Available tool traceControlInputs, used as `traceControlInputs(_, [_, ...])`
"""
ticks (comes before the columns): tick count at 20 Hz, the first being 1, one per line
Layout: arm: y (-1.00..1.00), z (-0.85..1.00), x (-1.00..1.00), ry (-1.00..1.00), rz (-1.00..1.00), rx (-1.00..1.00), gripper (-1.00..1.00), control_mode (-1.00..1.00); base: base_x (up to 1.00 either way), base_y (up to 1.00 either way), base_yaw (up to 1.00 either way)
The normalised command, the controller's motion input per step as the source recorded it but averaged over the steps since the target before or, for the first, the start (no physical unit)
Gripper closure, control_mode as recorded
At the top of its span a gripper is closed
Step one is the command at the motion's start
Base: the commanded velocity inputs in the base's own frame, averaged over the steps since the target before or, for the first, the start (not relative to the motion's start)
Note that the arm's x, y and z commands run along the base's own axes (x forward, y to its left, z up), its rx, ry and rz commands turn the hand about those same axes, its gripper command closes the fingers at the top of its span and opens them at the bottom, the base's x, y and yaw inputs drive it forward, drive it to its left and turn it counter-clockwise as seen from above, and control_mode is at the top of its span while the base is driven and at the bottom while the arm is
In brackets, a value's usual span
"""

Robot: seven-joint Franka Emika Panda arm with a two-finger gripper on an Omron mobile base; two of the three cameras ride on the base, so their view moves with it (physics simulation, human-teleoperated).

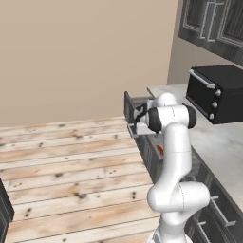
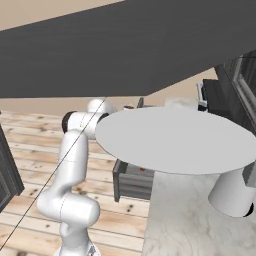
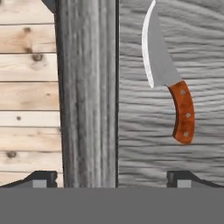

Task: Pick up the metallic utensils from the counter and place them in the open drawer. Make sure not to pick up any wooden utensils.

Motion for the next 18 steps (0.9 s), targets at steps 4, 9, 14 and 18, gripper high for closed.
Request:
traceControlInputs(4, [0.32, -0.02, -0.15, -0.01, 0.0, 0.0, -1.0, -1.0, 0.0, 0.0, 0.0])
traceControlInputs(9, [0.87, 0.0, -0.34, -0.02, 0.09, -0.02, -1.0, -1.0, 0.0, 0.0, 0.0])
traceControlInputs(14, [1.0, 0.0, -0.15, 0.0, 0.15, 0.0, -1.0, -1.0, 0.0, 0.0, 0.0])
traceControlInputs(18, [1.0, 0.2, -0.19, -0.01, 0.13, -0.03, -1.0, -1.0, 0.0, 0.0, 0.0])
